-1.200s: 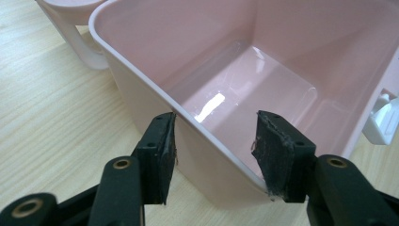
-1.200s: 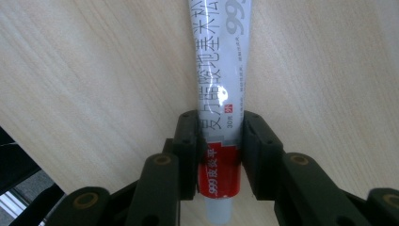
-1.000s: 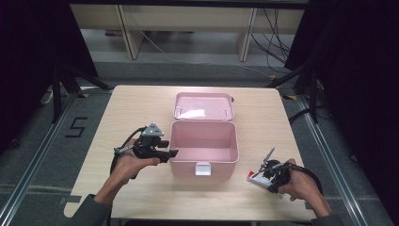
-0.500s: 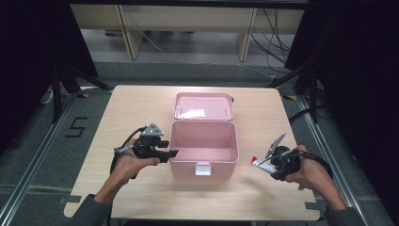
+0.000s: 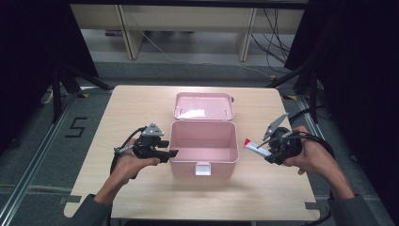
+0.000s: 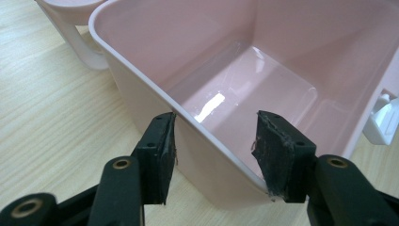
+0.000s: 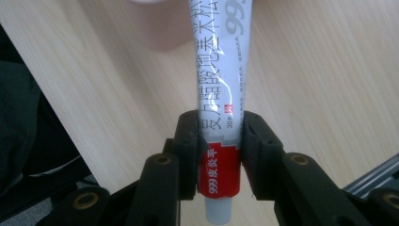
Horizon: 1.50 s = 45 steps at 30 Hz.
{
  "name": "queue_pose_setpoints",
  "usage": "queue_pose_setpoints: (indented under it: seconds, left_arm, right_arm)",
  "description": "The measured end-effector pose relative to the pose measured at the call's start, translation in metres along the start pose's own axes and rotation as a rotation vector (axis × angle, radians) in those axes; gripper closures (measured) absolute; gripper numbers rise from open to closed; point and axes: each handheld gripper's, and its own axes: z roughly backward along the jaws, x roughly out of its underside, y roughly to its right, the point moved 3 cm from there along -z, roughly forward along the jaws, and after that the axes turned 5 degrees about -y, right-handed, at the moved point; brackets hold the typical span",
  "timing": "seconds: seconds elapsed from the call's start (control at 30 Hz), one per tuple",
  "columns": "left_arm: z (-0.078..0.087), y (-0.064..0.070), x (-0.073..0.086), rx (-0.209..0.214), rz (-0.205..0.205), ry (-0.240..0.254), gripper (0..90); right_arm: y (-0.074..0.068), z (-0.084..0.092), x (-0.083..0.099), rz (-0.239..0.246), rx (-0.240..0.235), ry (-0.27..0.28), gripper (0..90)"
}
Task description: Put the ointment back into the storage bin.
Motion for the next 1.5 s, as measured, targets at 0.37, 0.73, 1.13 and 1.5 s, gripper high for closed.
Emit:
queue_pose_setpoints:
  seconds: [0.37,0.73,1.13,1.5]
  left_arm:
    - [0.0,-0.001,0.0,0.005,-0.006,0.0,47.6]
    - [0.0,-0.001,0.0,0.003,-0.011,0.0,47.7]
    - [0.0,0.0,0.0,-0.004,-0.008,0.002,47.7]
    - [0.0,0.0,0.0,-0.009,-0.008,0.001,47.6]
  right_arm:
    - [-0.011,0.019,-0.046,0.096,-0.011,0.025,70.1]
    - [-0.023,0.018,-0.087,0.181,-0.038,0.009,70.1]
    - [-0.032,0.001,-0.115,0.287,-0.045,-0.028,70.1]
    - [-0.038,-0.022,-0.134,0.342,-0.066,-0.063,70.0]
